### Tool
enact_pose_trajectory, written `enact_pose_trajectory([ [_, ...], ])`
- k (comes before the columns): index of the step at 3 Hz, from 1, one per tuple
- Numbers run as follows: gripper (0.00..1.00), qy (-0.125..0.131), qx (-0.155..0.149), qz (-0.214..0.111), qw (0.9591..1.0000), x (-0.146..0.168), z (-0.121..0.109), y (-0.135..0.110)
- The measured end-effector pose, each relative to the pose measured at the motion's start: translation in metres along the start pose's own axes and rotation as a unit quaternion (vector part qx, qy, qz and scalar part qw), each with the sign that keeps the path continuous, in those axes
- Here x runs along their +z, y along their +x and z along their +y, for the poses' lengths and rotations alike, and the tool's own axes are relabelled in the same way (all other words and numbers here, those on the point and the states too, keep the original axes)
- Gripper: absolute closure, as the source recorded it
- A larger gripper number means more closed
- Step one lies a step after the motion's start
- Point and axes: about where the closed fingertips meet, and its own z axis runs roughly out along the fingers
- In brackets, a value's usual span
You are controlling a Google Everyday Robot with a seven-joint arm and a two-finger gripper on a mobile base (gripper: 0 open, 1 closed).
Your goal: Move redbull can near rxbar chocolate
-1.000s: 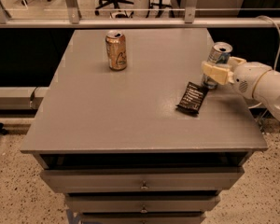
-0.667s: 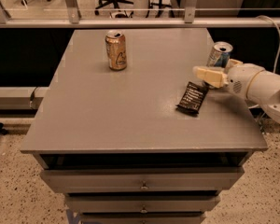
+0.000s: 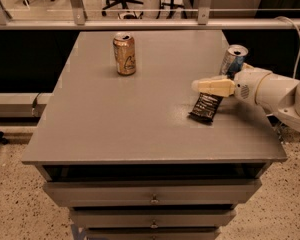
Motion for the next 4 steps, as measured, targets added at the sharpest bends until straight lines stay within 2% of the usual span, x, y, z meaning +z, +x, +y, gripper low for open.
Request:
enact_pose_trajectory([
  [1,0.0,0.005,-0.013,0.003,0.9999,-0.013,0.0,-0.008],
  [2,0.0,0.014,-0.04,-0.003,0.9991,-0.042,-0.002,-0.027],
  [3,0.0,0.025,-0.067,-0.01,0.9974,-0.092,-0.005,-0.046],
  [4,0.0,0.015,-0.08,-0.006,0.9967,-0.15,-0.01,-0.063],
])
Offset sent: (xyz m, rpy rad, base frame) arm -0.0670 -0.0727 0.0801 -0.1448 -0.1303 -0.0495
